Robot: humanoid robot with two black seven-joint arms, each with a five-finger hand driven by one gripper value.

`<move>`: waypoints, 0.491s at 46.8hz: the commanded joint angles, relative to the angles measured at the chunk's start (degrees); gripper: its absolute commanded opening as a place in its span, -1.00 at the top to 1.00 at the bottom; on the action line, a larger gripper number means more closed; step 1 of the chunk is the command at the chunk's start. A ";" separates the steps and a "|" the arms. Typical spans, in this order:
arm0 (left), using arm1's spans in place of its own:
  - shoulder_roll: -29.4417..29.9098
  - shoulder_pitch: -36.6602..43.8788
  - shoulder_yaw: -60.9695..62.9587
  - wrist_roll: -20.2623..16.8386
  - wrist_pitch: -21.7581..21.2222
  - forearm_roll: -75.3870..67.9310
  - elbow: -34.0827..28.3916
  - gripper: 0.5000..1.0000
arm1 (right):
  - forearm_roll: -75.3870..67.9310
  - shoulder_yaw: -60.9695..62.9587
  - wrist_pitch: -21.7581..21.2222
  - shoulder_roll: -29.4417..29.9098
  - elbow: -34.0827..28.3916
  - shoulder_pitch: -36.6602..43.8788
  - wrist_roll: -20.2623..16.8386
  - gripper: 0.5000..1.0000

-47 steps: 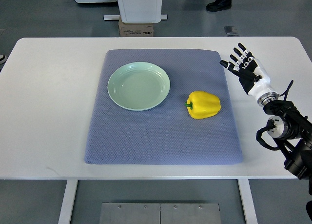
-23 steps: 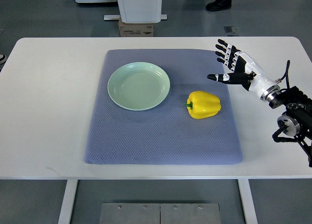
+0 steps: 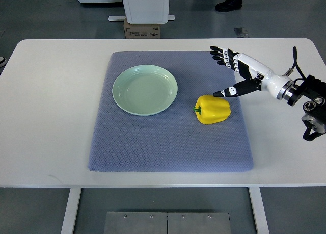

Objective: Place yellow pepper on plate with right hand
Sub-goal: 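Reach the right hand down over the yellow bell pepper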

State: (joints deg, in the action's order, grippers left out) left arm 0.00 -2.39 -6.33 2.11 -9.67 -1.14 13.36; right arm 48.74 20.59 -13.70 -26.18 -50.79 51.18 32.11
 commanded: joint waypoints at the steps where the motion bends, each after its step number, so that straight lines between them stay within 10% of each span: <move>1: 0.00 0.01 0.00 0.00 0.00 0.00 0.00 -1.00 | 1.17 -3.53 0.07 -0.19 -0.01 1.63 0.94 -1.00; 23: 0.00 0.01 0.00 0.00 0.00 0.00 0.00 -1.00 | 4.43 -15.48 2.97 -0.28 0.43 6.21 2.89 -1.00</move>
State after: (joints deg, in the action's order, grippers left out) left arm 0.00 -2.37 -6.33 2.11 -9.67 -1.14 13.36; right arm 53.08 6.42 -11.40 -26.48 -50.47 56.91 35.01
